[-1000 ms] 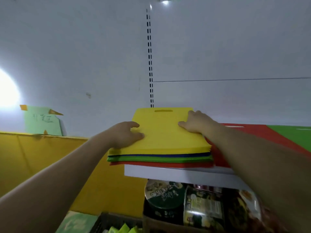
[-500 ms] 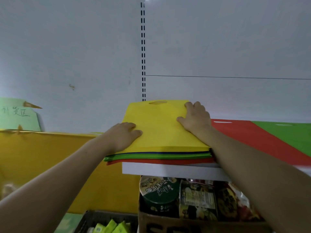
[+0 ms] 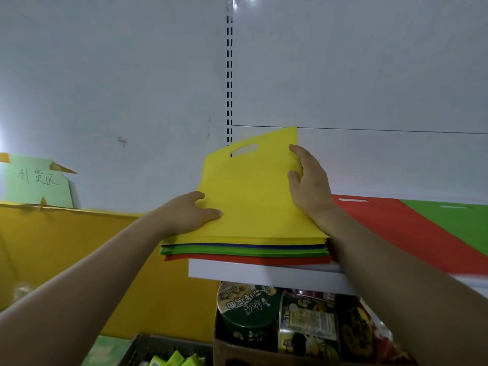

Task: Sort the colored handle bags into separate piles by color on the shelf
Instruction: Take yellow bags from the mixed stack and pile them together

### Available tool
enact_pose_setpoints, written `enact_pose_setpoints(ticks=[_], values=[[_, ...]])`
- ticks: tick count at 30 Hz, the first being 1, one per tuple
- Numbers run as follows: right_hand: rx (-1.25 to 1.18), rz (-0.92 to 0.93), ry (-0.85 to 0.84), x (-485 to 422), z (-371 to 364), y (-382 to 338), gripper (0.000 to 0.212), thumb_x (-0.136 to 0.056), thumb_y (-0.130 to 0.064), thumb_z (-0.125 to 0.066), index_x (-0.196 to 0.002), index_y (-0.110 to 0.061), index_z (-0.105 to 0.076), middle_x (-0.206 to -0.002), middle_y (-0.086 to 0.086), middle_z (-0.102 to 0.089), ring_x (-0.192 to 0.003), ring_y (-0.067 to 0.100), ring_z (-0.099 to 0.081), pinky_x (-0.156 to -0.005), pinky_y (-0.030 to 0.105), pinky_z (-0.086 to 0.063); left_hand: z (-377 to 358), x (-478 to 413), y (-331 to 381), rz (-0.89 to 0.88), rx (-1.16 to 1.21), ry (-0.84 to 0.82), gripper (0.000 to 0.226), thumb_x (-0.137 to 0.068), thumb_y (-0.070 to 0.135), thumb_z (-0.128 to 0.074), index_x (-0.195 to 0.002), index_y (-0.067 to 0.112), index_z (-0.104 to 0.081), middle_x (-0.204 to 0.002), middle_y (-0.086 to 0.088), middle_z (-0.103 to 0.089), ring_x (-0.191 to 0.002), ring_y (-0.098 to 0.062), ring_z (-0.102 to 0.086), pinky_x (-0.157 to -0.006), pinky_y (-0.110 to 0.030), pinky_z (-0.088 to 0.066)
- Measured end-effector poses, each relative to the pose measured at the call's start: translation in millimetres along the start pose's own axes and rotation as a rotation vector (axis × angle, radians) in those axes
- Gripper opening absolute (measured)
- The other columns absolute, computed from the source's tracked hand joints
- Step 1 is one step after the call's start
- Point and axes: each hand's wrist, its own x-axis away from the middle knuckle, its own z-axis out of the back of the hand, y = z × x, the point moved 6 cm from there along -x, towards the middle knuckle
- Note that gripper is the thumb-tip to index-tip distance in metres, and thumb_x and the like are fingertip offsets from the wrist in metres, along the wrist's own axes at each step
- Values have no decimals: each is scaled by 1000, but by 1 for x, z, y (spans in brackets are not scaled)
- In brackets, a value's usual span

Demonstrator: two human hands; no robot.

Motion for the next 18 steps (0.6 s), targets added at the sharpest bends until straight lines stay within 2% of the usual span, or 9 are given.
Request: enact_pose_setpoints(ticks=[3, 5, 8, 11, 13, 16, 18], values=[[-59, 36, 88, 2, 9, -5, 47, -93, 1, -47, -138, -13, -45, -130, 10, -50, -110, 5, -42, -85, -7, -19, 5, 1, -1, 19, 81, 19, 73, -85, 55, -57, -147, 27, -28, -151, -4, -31, -132, -27, -37, -101, -37, -34], [-98, 37, 135, 2, 15, -8, 46, -92, 3, -47, -135, -11, -47, -127, 11, -51, -103, -4, -37, -83, -9, -19, 10, 2, -3, 12, 148, 64, 70, -85, 50, -60, -145, 25, -33, -148, -6, -34, -129, -27, -40, -97, -35, -37], [-139, 7, 182, 3, 21, -8, 43, -92, 3, -46, -133, -11, -50, -126, 10, -50, -100, -9, -34, -83, -10, -19, 19, 5, -4, -13, 266, 181, 60, -84, 34, -68, -138, 21, -44, -140, -9, -43, -119, -27, -48, -94, -36, -41], [-171, -30, 217, 4, 26, -6, 41, -93, 2, -46, -131, -12, -51, -126, 9, -50, -99, -10, -34, -83, -10, -19, 29, 11, -4, -47, 529, 317, 39, -85, 14, -67, -123, 20, -56, -122, -7, -53, -91, -22, -57, -76, -31, -48], [-196, -47, 239, 4, 28, -5, 40, -93, 2, -47, -130, -12, -52, -126, 7, -50, -101, -10, -35, -85, -9, -19, 33, 16, -3, -62, 659, 334, 33, -87, 11, -65, -117, 23, -58, -111, -2, -54, -80, -14, -57, -62, -26, -46], [-227, -85, 244, 1, 30, -7, 39, -93, 0, -47, -129, -14, -52, -125, 0, -50, -105, -6, -37, -85, -9, -20, 33, 19, -2, -93, 712, 280, 36, -87, 12, -64, -119, 27, -57, -114, 1, -57, -85, -13, -59, -64, -27, -48], [-240, -98, 230, -2, 32, -12, 39, -93, -2, -46, -129, -16, -52, -126, -3, -50, -110, -1, -40, -88, -5, -23, 35, 23, -1, -119, 680, 309, 40, -88, 11, -63, -123, 28, -55, -118, 2, -54, -87, -12, -58, -66, -27, -47]])
